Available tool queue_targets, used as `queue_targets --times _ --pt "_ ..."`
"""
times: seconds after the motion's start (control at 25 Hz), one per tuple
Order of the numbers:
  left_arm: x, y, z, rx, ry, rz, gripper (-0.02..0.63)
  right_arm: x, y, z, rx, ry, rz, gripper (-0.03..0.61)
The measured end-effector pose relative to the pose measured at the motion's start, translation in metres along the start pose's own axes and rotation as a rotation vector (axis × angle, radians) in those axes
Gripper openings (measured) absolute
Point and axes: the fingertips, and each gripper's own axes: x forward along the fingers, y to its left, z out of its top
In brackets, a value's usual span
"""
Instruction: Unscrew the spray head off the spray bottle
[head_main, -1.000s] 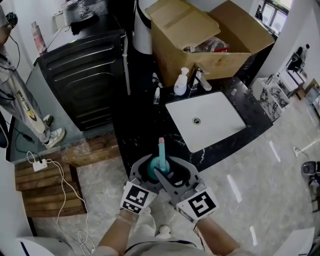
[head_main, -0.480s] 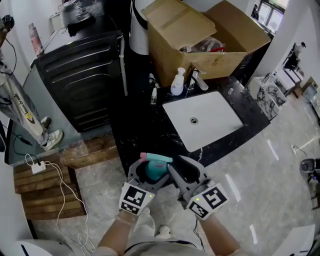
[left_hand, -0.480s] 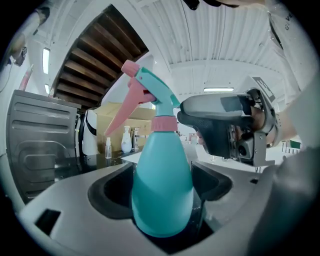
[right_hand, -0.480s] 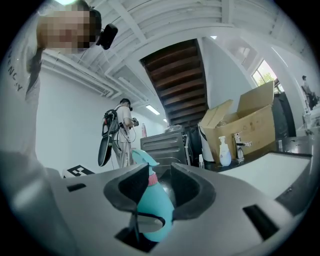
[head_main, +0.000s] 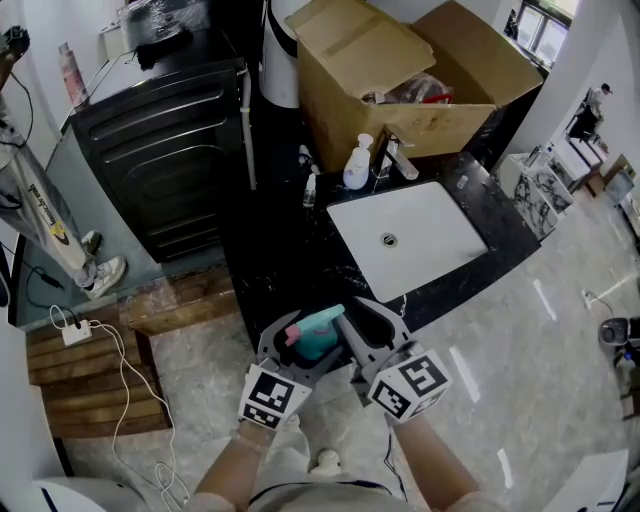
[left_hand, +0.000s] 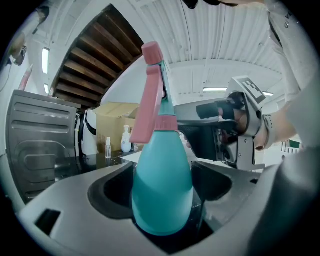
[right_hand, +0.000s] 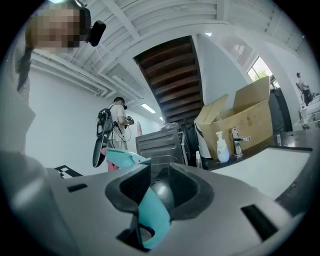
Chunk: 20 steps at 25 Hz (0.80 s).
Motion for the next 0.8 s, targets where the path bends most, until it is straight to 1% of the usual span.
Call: queue_targets --times 0.2,0.4,0.56,0.8 --pt "0.001 0.001 -0.002 -0.012 0.005 0.006 0.364 -0.001 0.001 -0.001 0.008 0.004 -0.008 0.118" --pt "0.001 0.003 -0.002 -0.023 0.010 0.015 0.364 -0.015 0.003 0.003 0.016 -0.030 -0.021 0.118" --pt "0.001 0.003 -0.003 -0.033 0.015 0.023 0.364 -0.008 0.005 0.005 -0.018 -0.025 -0.024 0.110" --pt "0.001 0.004 -0.003 -0.043 0.013 0.031 0.364 0.004 0.001 0.005 0.001 -0.023 -0.015 0.109"
